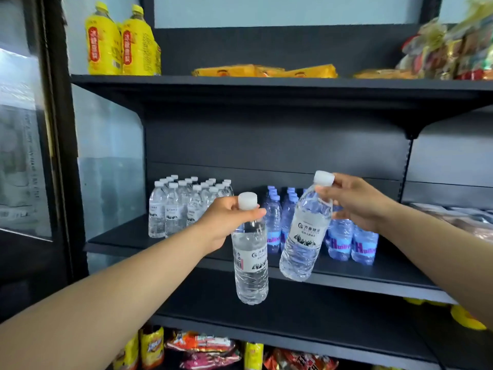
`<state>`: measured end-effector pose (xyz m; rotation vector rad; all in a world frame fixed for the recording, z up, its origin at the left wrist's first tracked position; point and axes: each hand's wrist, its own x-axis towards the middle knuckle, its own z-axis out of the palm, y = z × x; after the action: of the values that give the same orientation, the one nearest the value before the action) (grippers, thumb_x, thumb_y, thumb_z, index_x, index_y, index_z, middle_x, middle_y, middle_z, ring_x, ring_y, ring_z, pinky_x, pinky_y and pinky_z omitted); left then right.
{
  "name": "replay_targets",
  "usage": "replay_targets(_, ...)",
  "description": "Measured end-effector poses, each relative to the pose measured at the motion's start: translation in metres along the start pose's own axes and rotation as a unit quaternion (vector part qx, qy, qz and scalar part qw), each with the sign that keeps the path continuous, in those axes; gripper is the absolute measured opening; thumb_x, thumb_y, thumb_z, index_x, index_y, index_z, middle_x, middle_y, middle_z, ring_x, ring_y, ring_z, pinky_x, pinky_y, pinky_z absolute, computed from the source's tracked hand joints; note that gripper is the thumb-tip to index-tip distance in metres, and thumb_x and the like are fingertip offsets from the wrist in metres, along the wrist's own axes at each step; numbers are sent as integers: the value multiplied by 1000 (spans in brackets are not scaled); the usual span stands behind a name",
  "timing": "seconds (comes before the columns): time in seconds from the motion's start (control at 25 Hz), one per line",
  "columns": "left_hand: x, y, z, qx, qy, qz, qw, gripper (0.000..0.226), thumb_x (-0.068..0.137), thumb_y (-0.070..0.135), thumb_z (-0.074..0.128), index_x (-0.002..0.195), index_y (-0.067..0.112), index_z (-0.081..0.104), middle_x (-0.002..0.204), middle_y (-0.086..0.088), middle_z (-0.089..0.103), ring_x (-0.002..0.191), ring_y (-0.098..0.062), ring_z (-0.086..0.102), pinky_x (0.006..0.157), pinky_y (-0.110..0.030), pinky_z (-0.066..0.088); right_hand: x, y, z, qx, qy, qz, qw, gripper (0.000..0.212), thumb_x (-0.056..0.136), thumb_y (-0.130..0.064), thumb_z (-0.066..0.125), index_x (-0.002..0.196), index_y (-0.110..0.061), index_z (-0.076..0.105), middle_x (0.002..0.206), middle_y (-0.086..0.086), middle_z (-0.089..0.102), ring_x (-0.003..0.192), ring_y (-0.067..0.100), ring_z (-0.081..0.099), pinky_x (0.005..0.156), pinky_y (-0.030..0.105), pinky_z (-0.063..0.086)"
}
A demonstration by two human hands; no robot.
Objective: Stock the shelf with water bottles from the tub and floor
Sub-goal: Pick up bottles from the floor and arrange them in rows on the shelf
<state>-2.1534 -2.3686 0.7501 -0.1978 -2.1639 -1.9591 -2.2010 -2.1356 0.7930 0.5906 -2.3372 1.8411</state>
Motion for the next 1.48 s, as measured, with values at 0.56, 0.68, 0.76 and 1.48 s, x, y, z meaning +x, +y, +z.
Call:
replay_targets(0.56, 128, -40, -115, 95, -2, -34, 995, 18, 76, 11, 74, 90, 16, 64, 90, 5, 67, 85, -6, 63, 62, -9, 47, 148, 66, 94, -30, -6, 29, 999, 15, 90, -12, 60, 101, -21, 62, 98, -2, 62, 92, 18, 55, 78, 40, 46)
replay_targets(0.68, 152, -54, -146, 118, -9, -36, 992, 20, 77, 12, 74, 93, 17, 65, 93, 8, 66, 87, 0, 60, 74, -13, 45, 177, 95, 124, -52, -10, 48, 997, 13, 88, -13, 62, 97, -22, 62, 99, 2, 62, 89, 17, 54, 72, 33, 41)
replay_targets(0.76, 173, -65, -170, 146, -30, -41, 988, 22, 74, 15, 77, 94, 17, 67, 97, 7, 68, 93, -2, 60, 87, -19, 42, 197, 111, 145, -50, -7, 57, 997, 15, 89, -13, 62, 103, -18, 62, 101, 4, 62, 88, 16, 55, 68, 28, 41)
replay_targets(1.48, 286, -148, -254, 186, -162, -4, 969, 48, 64, 29, 80, 109, 27, 63, 109, 11, 67, 109, -9, 59, 105, -33, 38, 305, 158, 230, -103, 130, 115, 979, 25, 84, -13, 67, 106, -15, 56, 87, -10, 61, 82, 8, 58, 73, 26, 43)
